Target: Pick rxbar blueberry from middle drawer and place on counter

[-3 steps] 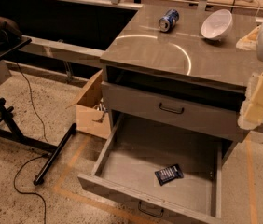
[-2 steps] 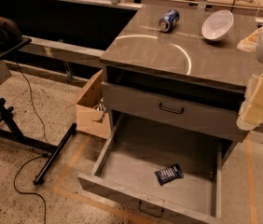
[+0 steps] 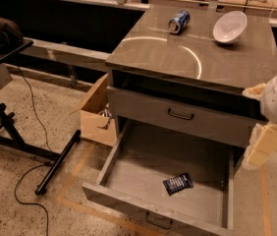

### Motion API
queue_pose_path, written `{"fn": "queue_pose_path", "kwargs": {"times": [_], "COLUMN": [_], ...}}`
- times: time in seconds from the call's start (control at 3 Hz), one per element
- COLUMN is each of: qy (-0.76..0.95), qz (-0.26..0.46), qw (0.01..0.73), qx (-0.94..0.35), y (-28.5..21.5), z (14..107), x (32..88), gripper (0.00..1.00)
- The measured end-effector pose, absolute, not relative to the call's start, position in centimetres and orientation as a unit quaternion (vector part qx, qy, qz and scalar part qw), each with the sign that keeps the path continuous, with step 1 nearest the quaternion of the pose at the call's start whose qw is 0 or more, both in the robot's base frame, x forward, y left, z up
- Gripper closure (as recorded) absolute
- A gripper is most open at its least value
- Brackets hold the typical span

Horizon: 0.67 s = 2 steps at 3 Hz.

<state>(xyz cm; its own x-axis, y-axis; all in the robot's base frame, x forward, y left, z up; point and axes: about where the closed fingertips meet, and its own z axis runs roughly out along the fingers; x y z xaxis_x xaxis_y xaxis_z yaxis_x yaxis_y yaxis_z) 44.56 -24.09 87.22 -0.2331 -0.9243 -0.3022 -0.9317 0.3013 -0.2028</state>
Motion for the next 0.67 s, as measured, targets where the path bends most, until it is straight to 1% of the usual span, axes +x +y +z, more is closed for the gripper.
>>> {"fn": "queue_pose_path", "kwargs": {"times": [0.33, 0.67], "qy": [0.76, 0.719], "qz": [0.039, 0.041], "qw": [0.197, 0.213], "qx": [-0.618, -0.66], "y": [-24.8, -24.6], "z": [80.4, 75.0], "x": [43.8, 43.5], "gripper": [0.0, 0.0]}}
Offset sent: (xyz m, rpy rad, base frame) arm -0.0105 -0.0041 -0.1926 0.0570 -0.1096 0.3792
